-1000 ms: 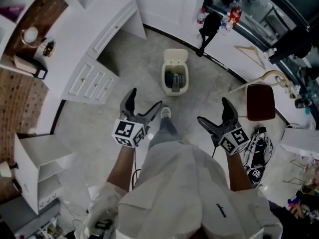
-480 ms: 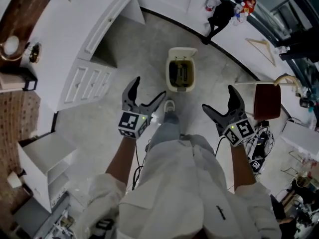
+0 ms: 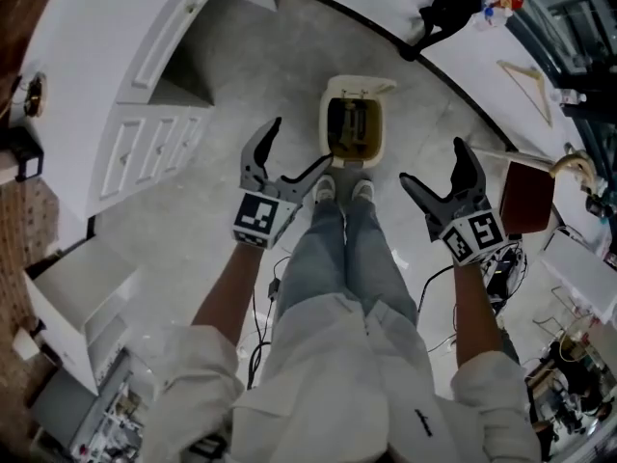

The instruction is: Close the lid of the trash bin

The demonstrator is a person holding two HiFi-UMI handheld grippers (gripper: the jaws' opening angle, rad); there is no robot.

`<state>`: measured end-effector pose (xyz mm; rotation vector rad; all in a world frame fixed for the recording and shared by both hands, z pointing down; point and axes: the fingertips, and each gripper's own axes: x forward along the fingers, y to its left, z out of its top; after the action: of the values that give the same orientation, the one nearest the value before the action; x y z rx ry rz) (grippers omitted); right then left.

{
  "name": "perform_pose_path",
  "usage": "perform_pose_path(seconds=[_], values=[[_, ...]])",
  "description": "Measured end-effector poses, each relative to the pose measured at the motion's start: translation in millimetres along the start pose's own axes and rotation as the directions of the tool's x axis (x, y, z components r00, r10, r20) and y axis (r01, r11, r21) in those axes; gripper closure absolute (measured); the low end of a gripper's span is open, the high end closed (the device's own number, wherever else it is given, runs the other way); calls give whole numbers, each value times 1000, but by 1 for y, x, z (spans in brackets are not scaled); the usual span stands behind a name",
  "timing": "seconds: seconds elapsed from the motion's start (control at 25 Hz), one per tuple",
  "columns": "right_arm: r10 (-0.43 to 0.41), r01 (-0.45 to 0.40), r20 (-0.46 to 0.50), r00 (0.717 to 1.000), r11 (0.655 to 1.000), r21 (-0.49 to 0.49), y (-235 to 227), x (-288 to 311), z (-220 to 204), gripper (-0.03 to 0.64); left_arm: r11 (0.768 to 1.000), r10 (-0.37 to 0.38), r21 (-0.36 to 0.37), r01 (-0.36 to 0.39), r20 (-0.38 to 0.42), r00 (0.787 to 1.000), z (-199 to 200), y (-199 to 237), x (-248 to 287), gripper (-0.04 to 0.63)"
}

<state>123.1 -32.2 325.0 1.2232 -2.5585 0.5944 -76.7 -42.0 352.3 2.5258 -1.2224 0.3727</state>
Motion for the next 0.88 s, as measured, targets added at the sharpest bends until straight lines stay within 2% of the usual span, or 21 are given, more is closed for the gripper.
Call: perform_pose_path(seconds=[0.52, 0.88], values=[[3, -3, -9, 1000, 1000, -16, -95, 106, -86, 32, 997, 75, -23, -75, -2, 997, -98, 45, 111, 143], [14, -15, -46, 999, 999, -32, -129, 146, -148, 38, 994, 112, -11, -113, -19, 993, -153, 59, 159, 144]])
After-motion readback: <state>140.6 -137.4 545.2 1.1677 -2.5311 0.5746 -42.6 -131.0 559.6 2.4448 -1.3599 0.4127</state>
